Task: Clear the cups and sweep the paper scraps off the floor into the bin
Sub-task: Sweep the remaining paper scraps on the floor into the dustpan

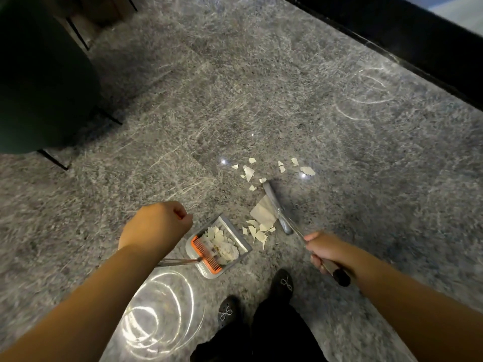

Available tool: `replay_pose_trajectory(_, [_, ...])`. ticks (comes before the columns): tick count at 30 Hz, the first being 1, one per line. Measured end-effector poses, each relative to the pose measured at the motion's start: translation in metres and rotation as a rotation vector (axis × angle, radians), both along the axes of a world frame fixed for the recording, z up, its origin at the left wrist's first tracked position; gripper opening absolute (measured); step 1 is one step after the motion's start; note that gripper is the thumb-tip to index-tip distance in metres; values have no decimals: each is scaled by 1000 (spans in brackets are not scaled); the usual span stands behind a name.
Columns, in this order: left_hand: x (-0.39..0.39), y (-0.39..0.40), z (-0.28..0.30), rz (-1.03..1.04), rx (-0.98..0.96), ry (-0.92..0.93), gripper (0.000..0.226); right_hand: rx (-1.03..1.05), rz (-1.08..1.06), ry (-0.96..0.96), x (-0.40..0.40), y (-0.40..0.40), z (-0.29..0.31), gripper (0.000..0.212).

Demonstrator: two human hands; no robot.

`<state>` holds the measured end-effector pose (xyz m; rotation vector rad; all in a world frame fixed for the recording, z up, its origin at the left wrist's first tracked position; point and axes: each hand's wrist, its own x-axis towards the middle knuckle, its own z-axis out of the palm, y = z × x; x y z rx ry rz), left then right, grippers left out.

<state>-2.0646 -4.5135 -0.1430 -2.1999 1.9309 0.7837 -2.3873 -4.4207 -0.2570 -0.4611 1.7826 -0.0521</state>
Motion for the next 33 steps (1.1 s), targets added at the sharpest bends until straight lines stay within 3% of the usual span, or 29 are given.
replay_pose_trajectory(3, [7, 0, -3, 1, -3, -13, 19, 7, 111, -7, 14, 1, 1, 33])
replay_pose_trajectory(12, [9, 10, -5, -17, -35, -10, 18, 46, 42, -167, 73, 30, -8, 28])
replay_pose_trajectory(23, [15, 16, -4, -31, -53, 30, 18, 68, 358, -273, 124, 46, 23, 37])
replay_pose_trajectory(33, [16, 25, 0, -63, -57, 45, 13, 10, 231, -294, 126, 65, 50, 35])
